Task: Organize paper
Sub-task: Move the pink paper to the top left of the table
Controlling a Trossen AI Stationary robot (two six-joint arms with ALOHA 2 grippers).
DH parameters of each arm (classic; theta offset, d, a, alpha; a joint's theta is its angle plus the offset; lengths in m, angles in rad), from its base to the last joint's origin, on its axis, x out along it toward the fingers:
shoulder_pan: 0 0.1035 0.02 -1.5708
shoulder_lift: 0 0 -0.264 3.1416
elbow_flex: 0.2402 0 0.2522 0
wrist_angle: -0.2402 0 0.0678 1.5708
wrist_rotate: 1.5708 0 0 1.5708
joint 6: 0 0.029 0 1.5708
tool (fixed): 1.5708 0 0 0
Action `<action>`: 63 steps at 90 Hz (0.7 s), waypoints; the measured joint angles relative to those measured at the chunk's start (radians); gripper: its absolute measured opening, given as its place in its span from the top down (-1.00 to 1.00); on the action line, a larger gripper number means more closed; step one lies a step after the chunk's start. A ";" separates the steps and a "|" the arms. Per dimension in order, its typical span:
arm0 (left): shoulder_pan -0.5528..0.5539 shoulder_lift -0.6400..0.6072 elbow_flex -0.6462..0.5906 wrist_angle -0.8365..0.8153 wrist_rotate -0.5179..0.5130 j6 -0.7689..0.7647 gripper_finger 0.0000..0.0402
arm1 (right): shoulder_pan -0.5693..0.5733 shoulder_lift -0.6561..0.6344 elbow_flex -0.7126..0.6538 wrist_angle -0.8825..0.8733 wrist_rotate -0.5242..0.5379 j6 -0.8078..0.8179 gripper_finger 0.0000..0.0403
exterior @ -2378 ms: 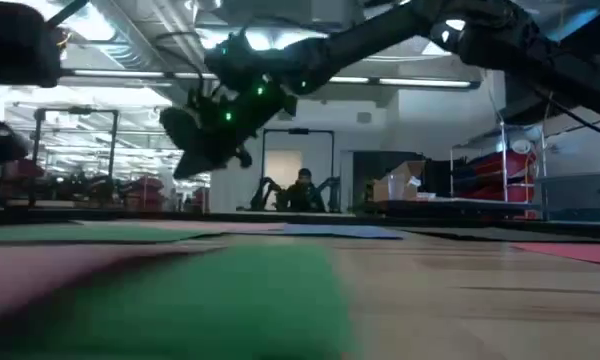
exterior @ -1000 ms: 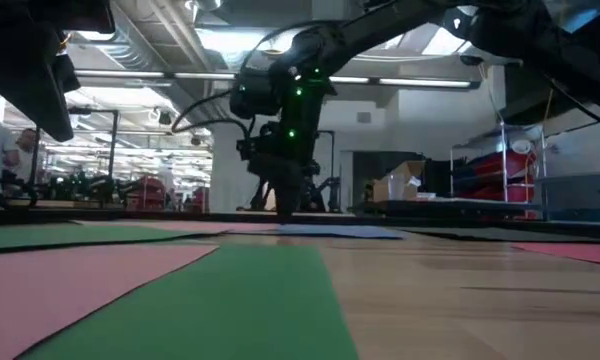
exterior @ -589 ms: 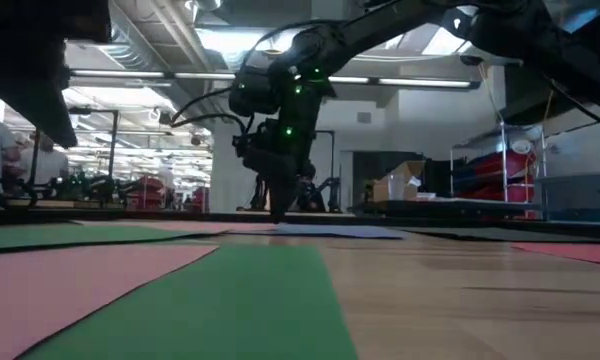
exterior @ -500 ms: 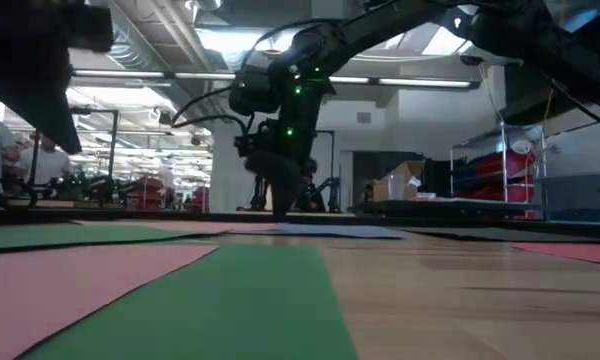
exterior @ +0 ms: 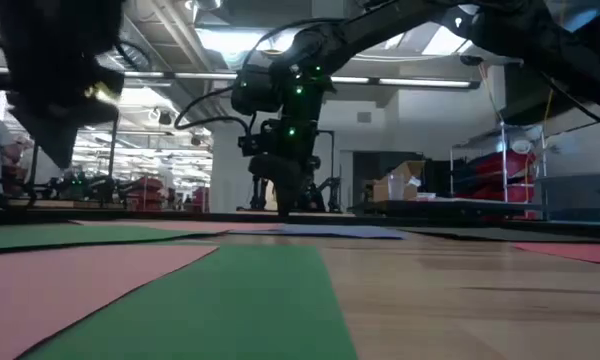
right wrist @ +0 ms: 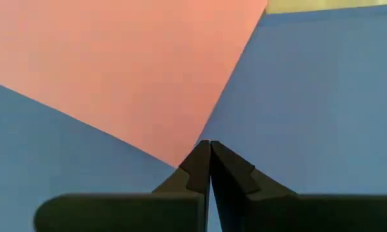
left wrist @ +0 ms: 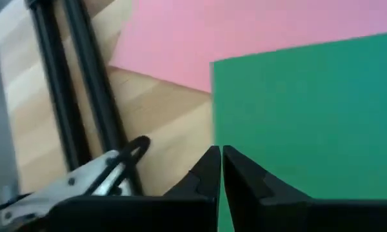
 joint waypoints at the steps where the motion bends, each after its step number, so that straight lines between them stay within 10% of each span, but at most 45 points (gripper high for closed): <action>1: 0.009 0.000 -0.008 0.000 0.003 0.001 1.00 | 0.000 0.000 0.000 0.000 0.000 0.000 1.00; 63: 0.481 -0.003 -0.239 0.349 0.095 0.264 1.00 | 0.000 -0.001 0.000 -0.073 0.063 0.009 1.00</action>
